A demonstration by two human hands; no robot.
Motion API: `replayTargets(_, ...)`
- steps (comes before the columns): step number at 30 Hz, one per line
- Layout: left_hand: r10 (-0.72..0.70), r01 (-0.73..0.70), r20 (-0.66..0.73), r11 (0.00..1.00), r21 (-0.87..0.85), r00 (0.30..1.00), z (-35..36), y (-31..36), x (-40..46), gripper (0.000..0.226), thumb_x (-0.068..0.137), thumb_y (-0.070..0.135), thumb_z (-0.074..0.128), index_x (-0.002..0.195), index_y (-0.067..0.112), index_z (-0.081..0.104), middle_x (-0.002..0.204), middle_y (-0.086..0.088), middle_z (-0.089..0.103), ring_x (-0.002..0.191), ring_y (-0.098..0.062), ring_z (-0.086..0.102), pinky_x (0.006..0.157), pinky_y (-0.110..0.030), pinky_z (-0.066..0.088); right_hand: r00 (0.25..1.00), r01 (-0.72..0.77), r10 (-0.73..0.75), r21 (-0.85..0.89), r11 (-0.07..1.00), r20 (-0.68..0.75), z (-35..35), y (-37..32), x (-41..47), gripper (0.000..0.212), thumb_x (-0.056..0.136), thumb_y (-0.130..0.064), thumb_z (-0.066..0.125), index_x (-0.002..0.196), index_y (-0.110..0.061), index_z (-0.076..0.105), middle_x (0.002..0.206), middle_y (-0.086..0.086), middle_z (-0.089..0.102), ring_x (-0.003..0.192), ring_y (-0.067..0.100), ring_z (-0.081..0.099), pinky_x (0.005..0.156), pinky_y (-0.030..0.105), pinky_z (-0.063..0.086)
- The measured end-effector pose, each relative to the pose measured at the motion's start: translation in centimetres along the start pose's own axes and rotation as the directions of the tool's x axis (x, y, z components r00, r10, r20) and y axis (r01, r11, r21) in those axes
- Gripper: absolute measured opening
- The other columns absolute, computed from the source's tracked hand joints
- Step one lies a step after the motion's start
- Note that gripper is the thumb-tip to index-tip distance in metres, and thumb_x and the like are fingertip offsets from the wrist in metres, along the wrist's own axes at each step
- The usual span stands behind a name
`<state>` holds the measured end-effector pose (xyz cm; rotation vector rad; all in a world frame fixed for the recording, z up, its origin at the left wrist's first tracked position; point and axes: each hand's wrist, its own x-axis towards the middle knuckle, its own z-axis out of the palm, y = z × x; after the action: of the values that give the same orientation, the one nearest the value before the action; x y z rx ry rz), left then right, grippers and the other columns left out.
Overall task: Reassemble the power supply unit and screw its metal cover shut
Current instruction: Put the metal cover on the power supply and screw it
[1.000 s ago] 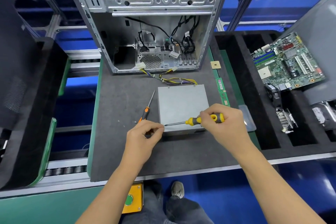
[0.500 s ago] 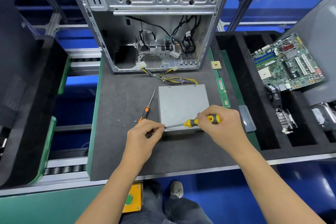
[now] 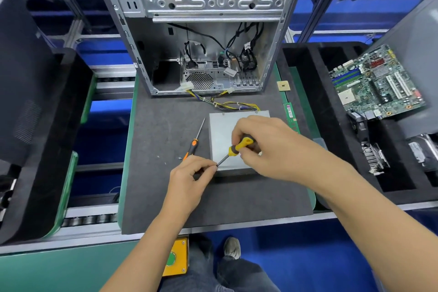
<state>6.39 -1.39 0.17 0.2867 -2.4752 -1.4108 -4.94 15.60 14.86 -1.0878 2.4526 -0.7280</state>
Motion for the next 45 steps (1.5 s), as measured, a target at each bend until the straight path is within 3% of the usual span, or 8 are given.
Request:
replayTargets(6,-0.015,0.015,-0.014,0.999,-0.037,1.000,0.0,0.3,-0.2,0.025,0.087,0.008,0.074,0.092,0.032,0.072,0.090,0.017,0.068,0.089,-0.007,0.063,0.079,-0.009,0.045,0.997,0.035,-0.002,-0.398,0.917,0.081,-0.2,-3.6,1.7,0.030,0.097,-0.049,0.051,0.091,-0.021,0.041,0.094,0.005,0.063,0.085,0.029,0.053,0.069,0.036,0.045)
replayTargets(11,0.014,-0.014,-0.011,1.000,0.000,1.000,-0.1,0.4,-0.3,0.019,0.086,0.004,0.074,0.093,0.022,0.074,0.087,0.022,0.063,0.086,0.003,0.059,0.078,-0.006,0.042,0.984,0.114,-0.065,-0.308,0.945,0.164,-0.5,-5.2,1.8,0.010,0.096,-0.023,0.050,0.105,-0.018,0.051,0.106,-0.002,0.041,0.079,0.023,0.049,0.059,0.032,0.035)
replayTargets(17,0.004,-0.004,0.009,1.000,0.003,1.000,-0.2,0.5,-0.2,0.013,0.088,0.008,0.073,0.097,0.016,0.077,0.092,0.009,0.069,0.092,-0.006,0.063,0.083,-0.011,0.046,0.994,0.069,0.008,-0.669,0.740,0.111,-0.3,-5.1,2.6,0.015,0.104,-0.031,0.041,0.095,-0.021,0.048,0.069,-0.002,0.030,0.077,0.030,0.049,0.053,0.033,0.025)
replayTargets(22,0.008,-0.008,-0.003,1.000,0.002,1.000,-0.2,0.5,-0.2,0.014,0.087,0.008,0.075,0.097,0.017,0.077,0.092,0.010,0.070,0.091,-0.004,0.063,0.083,-0.009,0.046,0.960,0.144,-0.006,-0.475,0.868,0.280,-1.2,-4.4,2.2,0.017,0.099,-0.027,0.054,0.110,-0.019,0.044,0.107,0.000,0.037,0.081,0.019,0.052,0.065,0.028,0.044)
replayTargets(28,-0.043,0.041,-0.035,0.998,-0.048,0.998,0.2,0.2,-0.4,0.017,0.083,0.009,0.078,0.094,0.021,0.077,0.091,0.014,0.070,0.089,-0.004,0.064,0.083,-0.009,0.046,0.968,0.199,-0.011,-0.740,0.642,0.251,-0.3,-5.9,2.9,0.022,0.104,-0.025,0.045,0.121,-0.021,0.058,0.078,0.000,0.034,0.080,0.031,0.055,0.052,0.031,0.029)
replayTargets(33,-0.094,0.090,-0.037,0.992,-0.087,0.995,0.4,0.2,-0.4,0.023,0.082,0.010,0.080,0.091,0.030,0.075,0.086,0.016,0.067,0.085,-0.006,0.063,0.077,-0.009,0.046,0.952,0.195,-0.015,-0.569,0.799,0.305,-0.6,-5.8,3.0,0.022,0.096,-0.017,0.053,0.117,-0.013,0.047,0.112,0.005,0.041,0.079,0.025,0.051,0.069,0.035,0.043)
replayTargets(38,-0.088,0.083,-0.048,0.992,-0.098,0.995,0.5,0.5,-0.3,0.034,0.081,0.008,0.081,0.087,0.040,0.070,0.085,0.015,0.068,0.082,-0.006,0.063,0.076,-0.009,0.045,0.981,0.095,0.058,-0.711,0.697,0.188,-0.4,-5.7,3.5,0.031,0.104,-0.042,0.043,0.086,-0.017,0.041,0.074,0.002,0.034,0.082,0.030,0.052,0.065,0.035,0.039)
replayTargets(45,-0.094,0.088,-0.055,0.991,-0.103,0.994,0.4,1.1,0.2,0.021,0.076,0.015,0.085,0.089,0.025,0.073,0.086,0.009,0.065,0.081,-0.012,0.062,0.072,-0.019,0.048,0.953,0.265,-0.069,-0.705,0.657,0.293,-0.4,-6.5,3.6,0.017,0.098,-0.013,0.049,0.115,-0.013,0.054,0.100,0.006,0.048,0.096,0.030,0.061,0.064,0.034,0.036)
